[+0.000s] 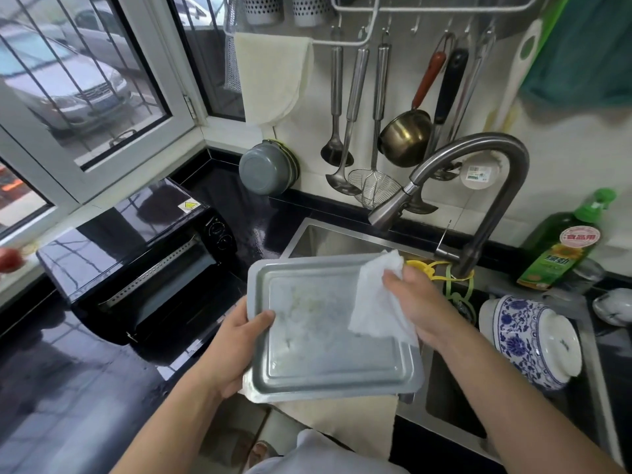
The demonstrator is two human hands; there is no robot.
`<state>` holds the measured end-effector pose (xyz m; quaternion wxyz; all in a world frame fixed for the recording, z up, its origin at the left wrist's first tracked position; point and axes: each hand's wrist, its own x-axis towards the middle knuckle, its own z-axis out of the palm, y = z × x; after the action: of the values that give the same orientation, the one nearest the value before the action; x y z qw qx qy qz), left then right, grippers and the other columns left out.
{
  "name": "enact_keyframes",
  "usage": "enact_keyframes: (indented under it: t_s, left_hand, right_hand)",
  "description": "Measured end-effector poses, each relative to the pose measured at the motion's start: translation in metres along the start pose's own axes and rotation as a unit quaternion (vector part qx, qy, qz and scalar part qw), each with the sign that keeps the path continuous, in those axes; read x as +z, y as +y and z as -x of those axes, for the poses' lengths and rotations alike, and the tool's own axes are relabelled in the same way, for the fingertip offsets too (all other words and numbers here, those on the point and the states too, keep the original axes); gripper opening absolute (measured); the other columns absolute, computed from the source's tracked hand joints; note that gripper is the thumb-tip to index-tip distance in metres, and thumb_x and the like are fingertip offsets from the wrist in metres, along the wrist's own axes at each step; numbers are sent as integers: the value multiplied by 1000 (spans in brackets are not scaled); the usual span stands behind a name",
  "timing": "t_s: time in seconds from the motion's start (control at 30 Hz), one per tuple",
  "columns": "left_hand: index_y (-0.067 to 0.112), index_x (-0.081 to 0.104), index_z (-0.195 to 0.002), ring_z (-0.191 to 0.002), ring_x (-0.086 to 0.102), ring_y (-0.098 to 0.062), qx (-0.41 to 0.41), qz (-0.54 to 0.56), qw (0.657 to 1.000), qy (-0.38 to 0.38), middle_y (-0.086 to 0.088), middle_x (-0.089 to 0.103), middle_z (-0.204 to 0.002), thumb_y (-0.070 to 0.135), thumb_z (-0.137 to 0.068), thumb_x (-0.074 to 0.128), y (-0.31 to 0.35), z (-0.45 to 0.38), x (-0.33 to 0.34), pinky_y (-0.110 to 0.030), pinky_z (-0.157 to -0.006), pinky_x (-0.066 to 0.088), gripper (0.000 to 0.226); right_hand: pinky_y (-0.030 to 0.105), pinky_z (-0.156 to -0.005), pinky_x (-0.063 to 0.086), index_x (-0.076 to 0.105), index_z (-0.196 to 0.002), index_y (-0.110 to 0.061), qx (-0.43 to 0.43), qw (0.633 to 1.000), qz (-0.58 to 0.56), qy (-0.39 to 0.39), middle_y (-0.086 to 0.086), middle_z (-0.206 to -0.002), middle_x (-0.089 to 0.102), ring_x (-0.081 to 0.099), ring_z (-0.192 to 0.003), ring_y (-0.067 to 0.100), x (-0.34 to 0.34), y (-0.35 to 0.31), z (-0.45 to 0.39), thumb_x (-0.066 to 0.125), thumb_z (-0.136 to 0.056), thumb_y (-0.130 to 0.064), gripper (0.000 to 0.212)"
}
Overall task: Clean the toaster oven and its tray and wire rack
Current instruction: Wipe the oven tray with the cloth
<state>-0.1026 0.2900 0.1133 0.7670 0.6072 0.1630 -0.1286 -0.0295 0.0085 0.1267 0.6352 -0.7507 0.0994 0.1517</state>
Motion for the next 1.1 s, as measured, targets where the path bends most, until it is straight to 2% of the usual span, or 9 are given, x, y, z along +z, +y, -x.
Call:
enact_keyframes:
  t_s: [0.1, 0.23, 0.4, 0.53, 0.63, 0.7, 0.83, 0.97, 1.1]
  left_hand:
    - [23, 63, -130, -105, 74, -41, 4, -19, 1000, -18, -16, 75, -119, 7, -109, 48, 6, -3, 7, -46, -78, 64, 31]
    - [29, 70, -122, -101, 76, -37, 60, -35, 997, 17, -13, 76, -116, 8, -107, 50, 15, -6, 12, -42, -74, 64, 32]
    - [25, 69, -121, -98, 77, -31, 79, -18, 993, 82, -9, 78, -112, 7, -106, 50, 12, -11, 7, -36, -71, 64, 30]
    - [31, 71, -115, -97, 77, -36, 51, -72, 996, 23, -12, 77, -112, 9, -107, 51, 15, -8, 3, -41, -72, 65, 31]
    - [37, 71, -111, -98, 77, -36, 40, -125, 991, -26, -10, 78, -113, 10, -108, 49, 18, -7, 11, -43, -74, 65, 35]
    - [38, 72, -109, -99, 77, -34, 49, -146, 988, -31, -9, 78, -113, 10, -109, 49, 27, -8, 13, -41, -76, 64, 36]
    - [38, 72, -108, -98, 77, -21, 74, -248, 962, -86, 1, 79, -109, 14, -109, 50, 46, -7, 18, -30, -78, 63, 33]
    - [28, 67, -116, -100, 75, -14, 74, -360, 920, -134, 5, 78, -107, 17, -110, 48, 40, -13, 50, -30, -88, 59, 23]
    - [22, 68, -109, -99, 75, -13, 64, -333, 932, -127, 2, 78, -104, 14, -111, 47, 39, -11, 60, -36, -89, 58, 23]
  right_hand:
    - [50, -93, 53, 63, -116, -23, -23, 997, 67, 18, 2, -108, 69, 65, -100, 25, -6, -18, -20, 54, -102, -34, 19]
    - [31, -75, 48, 59, -125, -23, -80, 989, 115, 38, -6, -109, 64, 60, -97, 14, -1, -18, -29, 57, -101, -30, 25]
    - [48, -91, 55, 60, -113, -26, -11, 996, 87, 1, -5, -107, 68, 66, -98, 18, 13, 25, -11, 56, -100, -27, 13]
    - [48, -85, 56, 61, -100, -25, -1, 993, 107, 47, 2, -100, 68, 66, -92, 23, 9, 35, -17, 57, -99, -33, 9]
    - [33, -70, 49, 60, -94, -31, -49, 983, 155, 80, -9, -95, 64, 63, -89, 16, -9, 11, -36, 59, -98, -28, 5]
    - [30, -64, 45, 62, -86, -34, -101, 955, 279, -4, -17, -87, 64, 61, -83, 9, -27, -5, -41, 61, -97, -26, 13]
    - [37, -68, 47, 59, -74, -35, -157, 840, 485, -188, -12, -81, 62, 60, -79, 9, -25, -33, -32, 56, -98, -34, 24]
    - [37, -57, 38, 43, -96, -29, -272, 794, 524, -145, -3, -80, 52, 54, -72, 18, 30, -50, -28, 45, -102, -27, 6]
    - [34, -53, 31, 25, -96, -28, -375, 725, 564, -125, -6, -76, 41, 47, -68, 20, 37, -63, -29, 41, -98, -16, 20]
